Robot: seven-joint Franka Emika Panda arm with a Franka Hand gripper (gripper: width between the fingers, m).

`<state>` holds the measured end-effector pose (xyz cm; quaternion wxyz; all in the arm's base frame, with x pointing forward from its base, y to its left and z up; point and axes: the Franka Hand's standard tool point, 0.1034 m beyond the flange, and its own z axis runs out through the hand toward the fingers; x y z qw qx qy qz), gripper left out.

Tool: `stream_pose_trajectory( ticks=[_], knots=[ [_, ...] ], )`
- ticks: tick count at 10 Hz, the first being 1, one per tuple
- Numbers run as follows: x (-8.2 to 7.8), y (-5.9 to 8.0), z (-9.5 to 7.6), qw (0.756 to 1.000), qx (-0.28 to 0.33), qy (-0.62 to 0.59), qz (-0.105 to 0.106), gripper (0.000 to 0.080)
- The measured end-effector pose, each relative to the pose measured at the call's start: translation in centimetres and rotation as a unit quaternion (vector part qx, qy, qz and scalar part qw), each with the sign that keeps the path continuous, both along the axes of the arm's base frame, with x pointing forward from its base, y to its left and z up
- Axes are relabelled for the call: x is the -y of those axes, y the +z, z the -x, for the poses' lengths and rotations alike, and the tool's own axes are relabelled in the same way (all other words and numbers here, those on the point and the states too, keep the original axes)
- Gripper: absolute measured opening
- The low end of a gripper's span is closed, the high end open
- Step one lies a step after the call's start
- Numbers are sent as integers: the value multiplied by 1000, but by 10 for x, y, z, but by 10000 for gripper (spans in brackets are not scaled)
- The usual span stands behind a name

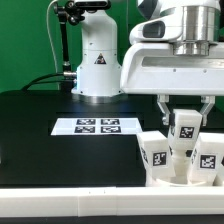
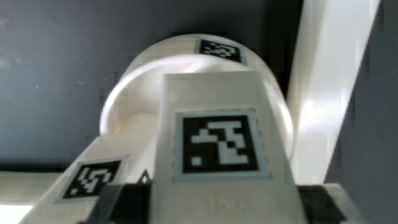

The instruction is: Assemble stool

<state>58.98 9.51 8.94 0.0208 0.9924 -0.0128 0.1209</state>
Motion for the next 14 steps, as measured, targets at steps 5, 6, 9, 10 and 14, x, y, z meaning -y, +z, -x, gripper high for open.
stream_pose_trajectory(
  ticks=[5, 6, 9, 10, 14],
  knots=[
    [1, -11, 3, 1000, 20, 4, 3, 338],
    [1, -11, 3, 1000, 23, 5, 3, 338],
    [1, -11, 3, 1000, 24, 5, 3, 338],
    [1, -11, 3, 1000, 23, 5, 3, 438],
    [-2, 2, 0, 1000, 23, 3, -3, 639]
  ],
)
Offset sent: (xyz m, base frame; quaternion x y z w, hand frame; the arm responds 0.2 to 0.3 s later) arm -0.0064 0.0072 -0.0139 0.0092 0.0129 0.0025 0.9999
